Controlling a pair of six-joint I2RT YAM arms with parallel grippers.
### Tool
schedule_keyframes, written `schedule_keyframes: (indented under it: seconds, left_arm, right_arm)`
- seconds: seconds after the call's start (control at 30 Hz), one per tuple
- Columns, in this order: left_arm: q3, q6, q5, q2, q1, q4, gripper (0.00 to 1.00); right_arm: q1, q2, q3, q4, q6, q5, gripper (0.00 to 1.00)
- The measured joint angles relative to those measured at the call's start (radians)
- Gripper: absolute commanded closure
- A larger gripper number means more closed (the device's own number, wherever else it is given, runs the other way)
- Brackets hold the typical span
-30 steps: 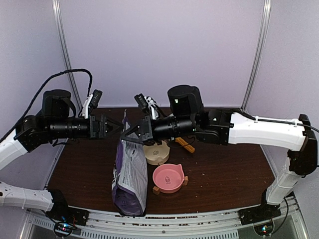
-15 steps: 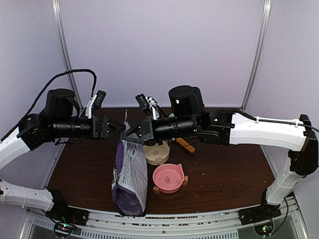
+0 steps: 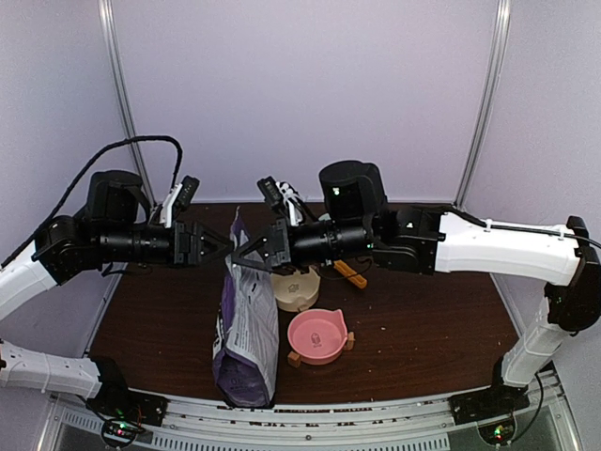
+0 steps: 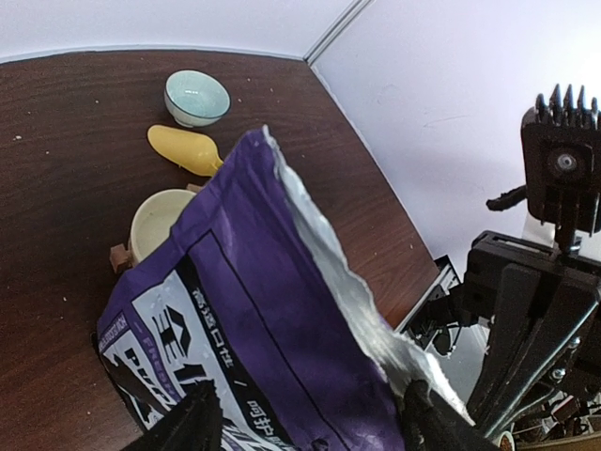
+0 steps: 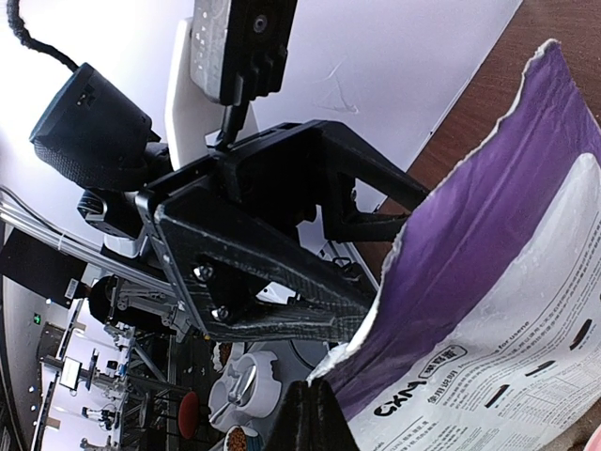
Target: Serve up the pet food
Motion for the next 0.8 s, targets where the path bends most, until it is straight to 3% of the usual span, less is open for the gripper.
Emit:
schedule_keyframes:
  seconds: [0.37, 0.53, 0.73, 0.8]
  left_arm:
    - [0.0, 0.0, 0.066, 0.032, 0.002, 0.034, 0.47]
    - [0.001, -0.001, 0.116, 0.059, 0.002, 0.062, 0.6]
    - [0.002, -0.012, 0.171, 0.082, 0.003, 0.1, 0.93]
    - [0.002, -0.019, 0.183, 0.082, 0.003, 0.113, 1.0]
  right_arm:
    - [0.001, -0.001, 0.001, -0.016, -0.016, 0.006, 1.0]
    - [0.005, -0.002, 0.016, -0.058, -0.043, 0.026, 1.0]
    - [0.008, -0.002, 0.025, -0.097, -0.07, 0.054, 1.0]
    - [0.011, -0.002, 0.031, -0.11, -0.079, 0.069, 1.0]
